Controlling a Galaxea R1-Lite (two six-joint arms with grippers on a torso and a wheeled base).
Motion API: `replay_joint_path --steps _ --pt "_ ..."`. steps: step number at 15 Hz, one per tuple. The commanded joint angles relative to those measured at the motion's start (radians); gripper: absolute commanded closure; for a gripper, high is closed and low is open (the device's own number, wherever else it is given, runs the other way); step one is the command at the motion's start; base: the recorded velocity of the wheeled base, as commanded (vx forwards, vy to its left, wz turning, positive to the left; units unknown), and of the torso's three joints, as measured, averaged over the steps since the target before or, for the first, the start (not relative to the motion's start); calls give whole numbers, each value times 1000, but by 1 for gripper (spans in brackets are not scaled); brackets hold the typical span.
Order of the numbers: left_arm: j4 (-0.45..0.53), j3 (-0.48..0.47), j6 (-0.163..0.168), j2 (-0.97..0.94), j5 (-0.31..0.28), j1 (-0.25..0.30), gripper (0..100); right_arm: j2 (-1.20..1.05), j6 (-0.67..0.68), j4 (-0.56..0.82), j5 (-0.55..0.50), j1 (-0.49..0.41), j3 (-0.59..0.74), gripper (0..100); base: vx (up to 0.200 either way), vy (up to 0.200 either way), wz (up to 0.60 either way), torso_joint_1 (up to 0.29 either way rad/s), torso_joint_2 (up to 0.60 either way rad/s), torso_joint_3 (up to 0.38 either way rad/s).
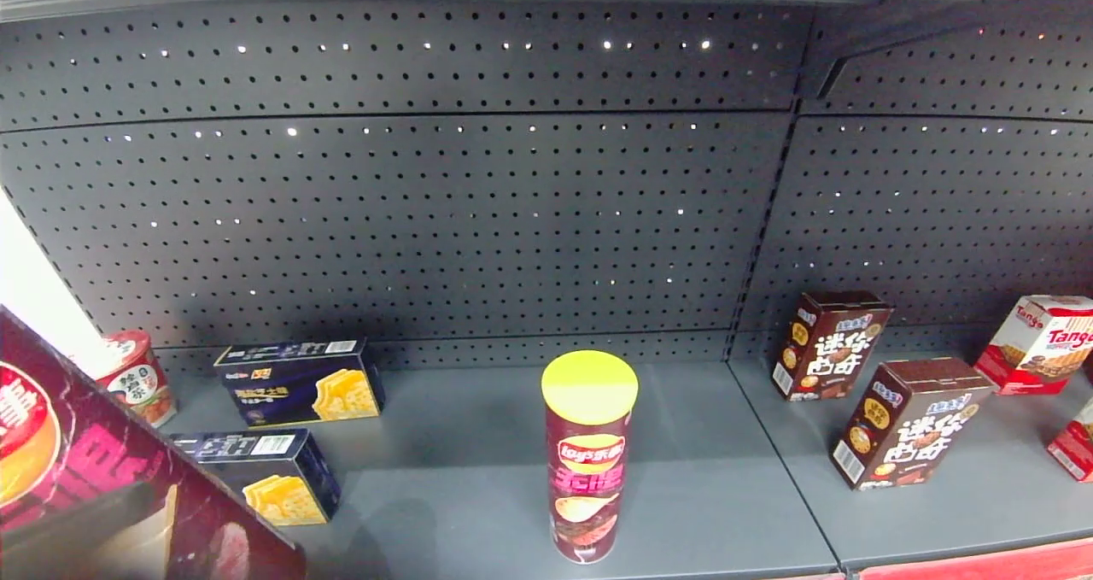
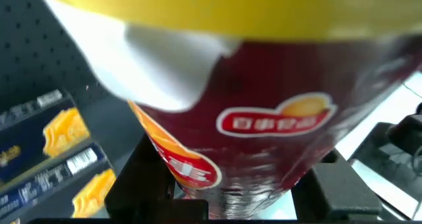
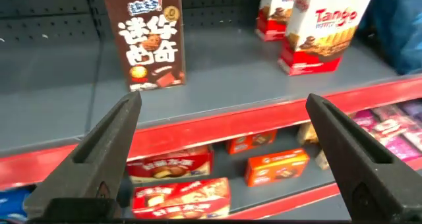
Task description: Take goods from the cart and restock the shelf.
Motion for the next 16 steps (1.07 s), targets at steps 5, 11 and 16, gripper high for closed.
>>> replay_joint_path --steps 5,11,16 --pt "-239 -44 4 356 -137 -1 100 3 22 0 21 0 -1 0 0 0 0 0 0 0" --pt "-570 -56 4 659 -142 -66 100 3 36 3 24 0 -1 0 0 0 0 0 0 0" --pt "-618 -125 28 774 -140 -147 100 3 35 2 22 0 -1 0 0 0 0 0 0 0"
